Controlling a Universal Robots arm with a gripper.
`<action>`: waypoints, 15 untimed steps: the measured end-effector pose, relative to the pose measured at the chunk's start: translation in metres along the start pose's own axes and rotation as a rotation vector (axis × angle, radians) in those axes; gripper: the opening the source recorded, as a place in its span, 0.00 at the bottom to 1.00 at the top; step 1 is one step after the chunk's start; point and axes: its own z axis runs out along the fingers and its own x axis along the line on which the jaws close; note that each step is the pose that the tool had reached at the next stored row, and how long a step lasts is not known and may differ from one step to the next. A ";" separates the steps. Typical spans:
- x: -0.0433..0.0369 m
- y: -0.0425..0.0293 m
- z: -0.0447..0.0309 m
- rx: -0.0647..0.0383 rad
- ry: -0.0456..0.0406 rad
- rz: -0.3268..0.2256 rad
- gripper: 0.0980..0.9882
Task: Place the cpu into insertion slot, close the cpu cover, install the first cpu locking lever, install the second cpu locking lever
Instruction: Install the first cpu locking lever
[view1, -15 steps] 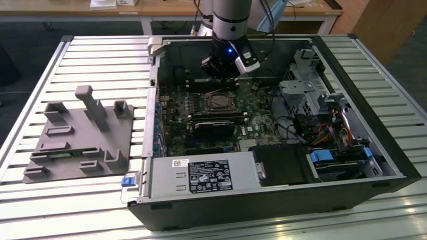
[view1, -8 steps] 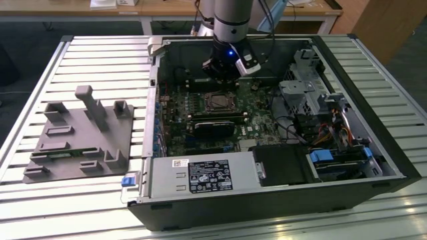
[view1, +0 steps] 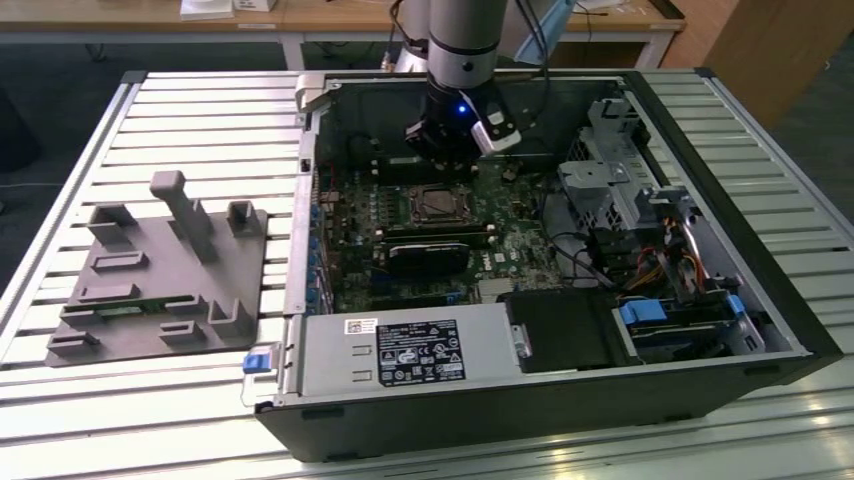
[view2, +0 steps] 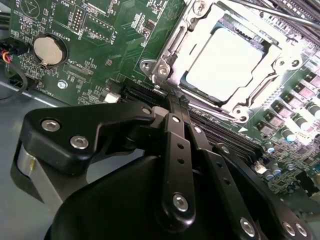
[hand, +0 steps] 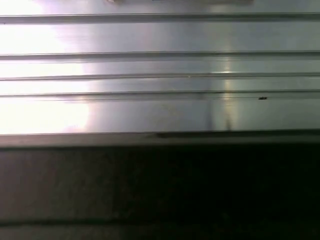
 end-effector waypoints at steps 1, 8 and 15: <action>0.0000 0.0000 0.0004 0.001 0.0000 0.000 0.01; 0.0000 0.0001 0.0013 0.003 -0.0001 0.000 0.01; 0.0000 0.0003 -0.0006 0.005 -0.0005 0.000 0.01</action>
